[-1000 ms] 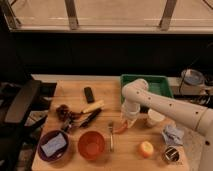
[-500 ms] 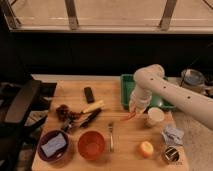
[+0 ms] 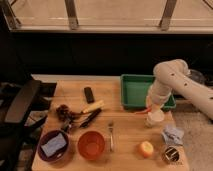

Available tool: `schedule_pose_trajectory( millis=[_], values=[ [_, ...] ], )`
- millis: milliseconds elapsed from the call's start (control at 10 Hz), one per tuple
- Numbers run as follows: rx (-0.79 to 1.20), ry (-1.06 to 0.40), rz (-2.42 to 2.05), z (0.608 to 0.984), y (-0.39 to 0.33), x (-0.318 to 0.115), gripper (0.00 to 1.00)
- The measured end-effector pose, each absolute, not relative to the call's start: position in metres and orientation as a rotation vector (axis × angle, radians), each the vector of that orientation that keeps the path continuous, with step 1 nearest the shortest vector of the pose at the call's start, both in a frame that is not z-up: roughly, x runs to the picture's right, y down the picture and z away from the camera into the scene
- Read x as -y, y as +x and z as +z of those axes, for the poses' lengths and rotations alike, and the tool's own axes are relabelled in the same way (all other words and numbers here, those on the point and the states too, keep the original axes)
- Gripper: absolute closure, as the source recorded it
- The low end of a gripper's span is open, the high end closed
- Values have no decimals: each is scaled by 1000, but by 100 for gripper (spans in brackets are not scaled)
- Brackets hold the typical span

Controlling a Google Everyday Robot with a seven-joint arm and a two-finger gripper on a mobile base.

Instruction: Place pepper in paper cup

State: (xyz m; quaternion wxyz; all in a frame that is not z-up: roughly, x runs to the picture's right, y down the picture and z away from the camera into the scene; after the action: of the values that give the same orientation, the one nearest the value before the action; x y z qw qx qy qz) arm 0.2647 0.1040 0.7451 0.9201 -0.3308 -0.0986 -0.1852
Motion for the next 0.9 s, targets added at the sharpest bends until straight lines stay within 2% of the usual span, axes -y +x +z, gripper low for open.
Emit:
schedule_pose_trajectory(
  millis=[400,900],
  values=[
    [83,-738,-271,745,322,-106,100],
    [6,-797,-247,759,332,-116,100]
  ],
)
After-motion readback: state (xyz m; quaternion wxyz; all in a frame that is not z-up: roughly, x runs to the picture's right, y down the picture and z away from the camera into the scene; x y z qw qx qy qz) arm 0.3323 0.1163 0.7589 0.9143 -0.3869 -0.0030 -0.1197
